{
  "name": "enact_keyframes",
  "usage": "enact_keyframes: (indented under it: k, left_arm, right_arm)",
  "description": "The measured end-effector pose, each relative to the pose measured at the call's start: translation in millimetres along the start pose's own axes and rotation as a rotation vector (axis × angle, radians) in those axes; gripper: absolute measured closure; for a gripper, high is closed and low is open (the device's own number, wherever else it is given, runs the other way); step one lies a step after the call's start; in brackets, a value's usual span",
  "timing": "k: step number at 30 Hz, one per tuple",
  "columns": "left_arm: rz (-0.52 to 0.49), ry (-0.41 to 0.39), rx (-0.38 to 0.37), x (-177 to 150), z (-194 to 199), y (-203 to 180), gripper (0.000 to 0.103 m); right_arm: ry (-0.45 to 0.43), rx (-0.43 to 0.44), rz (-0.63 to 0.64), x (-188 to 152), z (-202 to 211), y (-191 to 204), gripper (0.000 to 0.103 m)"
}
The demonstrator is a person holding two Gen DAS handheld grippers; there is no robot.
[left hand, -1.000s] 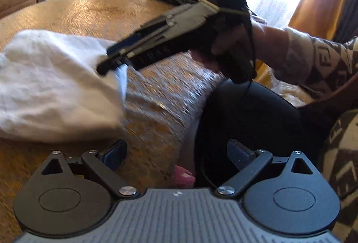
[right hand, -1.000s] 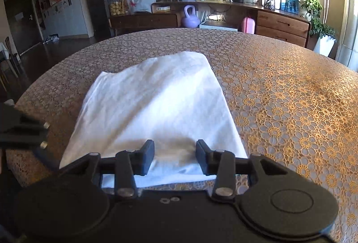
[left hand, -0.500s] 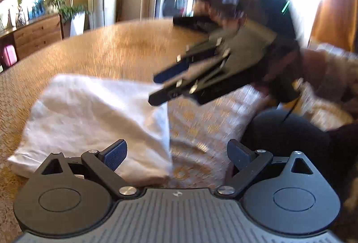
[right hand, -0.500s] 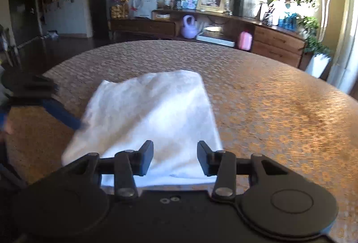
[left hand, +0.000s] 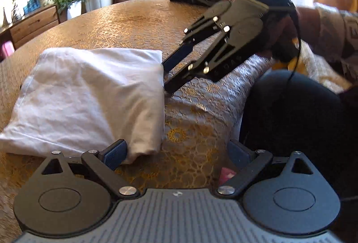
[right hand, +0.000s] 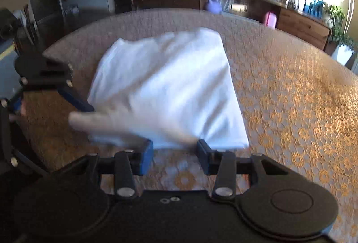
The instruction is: Fold clothes
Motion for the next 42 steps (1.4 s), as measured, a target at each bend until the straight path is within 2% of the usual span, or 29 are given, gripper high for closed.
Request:
enact_keyframes:
  k: [1, 4, 8, 12, 14, 17, 21, 23, 29, 31, 35, 38, 40, 42]
  left_arm:
    - [-0.005, -0.005, 0.000, 2, 4, 3, 0.006]
    - [0.001, -0.065, 0.067, 14, 19, 21, 0.006]
    - [0.066, -0.088, 0.180, 26, 15, 68, 0.006]
    - [0.108, -0.032, 0.218, 20, -7, 104, 0.006]
    - [0.127, 0.004, 0.228, 10, -17, 116, 0.006]
    - [0.194, -0.026, 0.206, -5, -12, 127, 0.006]
    - [0.205, -0.025, 0.216, -21, -4, 131, 0.006]
    - [0.210, -0.025, 0.222, -28, 0, 133, 0.006]
    - [0.210, -0.023, 0.229, -28, 0, 131, 0.005]
    - [0.218, -0.014, 0.234, -28, 1, 130, 0.005]
    - [0.248, 0.003, 0.262, -25, 13, 123, 0.005]
    - [0.257, -0.052, 0.256, -18, 29, 103, 0.005]
    - [0.235, -0.102, 0.250, -6, 36, 87, 0.005]
    - [0.213, -0.118, 0.236, 6, 28, 76, 0.005]
  right_arm:
    - [0.014, -0.010, -0.003, 2, 2, -2, 0.000]
    - [-0.091, 0.022, -0.054, 26, 24, -9, 0.000]
    - [-0.111, 0.001, -0.049, 50, 9, -7, 0.000]
    - [-0.132, -0.021, -0.045, 75, -7, -6, 0.000]
    - [-0.132, -0.003, -0.053, 82, -19, 0, 0.000]
    - [-0.127, 0.031, -0.048, 87, -30, 6, 0.000]
    - [-0.069, 0.055, -0.060, 73, -44, -2, 0.000]
    - [-0.038, 0.017, -0.059, 58, -47, -12, 0.000]
    - [-0.061, 0.003, -0.097, 33, -26, -31, 0.000]
    - [-0.060, 0.016, -0.123, 31, -23, -35, 0.000]
    - [-0.033, -0.013, -0.064, 46, -14, -36, 0.000]
    - [-0.050, -0.017, -0.138, 48, -1, -58, 0.000]
    - [-0.042, -0.037, -0.124, 42, -5, -57, 0.000]
    - [-0.034, -0.058, -0.109, 36, -7, -57, 0.000]
Point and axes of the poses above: each gripper's, at about its wrist camera, not at the fingertips, and z roughly against the way its jaws point, y to its left, x to its top, the point moved 5 cm from there along -z, roughly the way its jaws point, and after that the axes turned 8 degrees about -z, right-handed, at the moved point
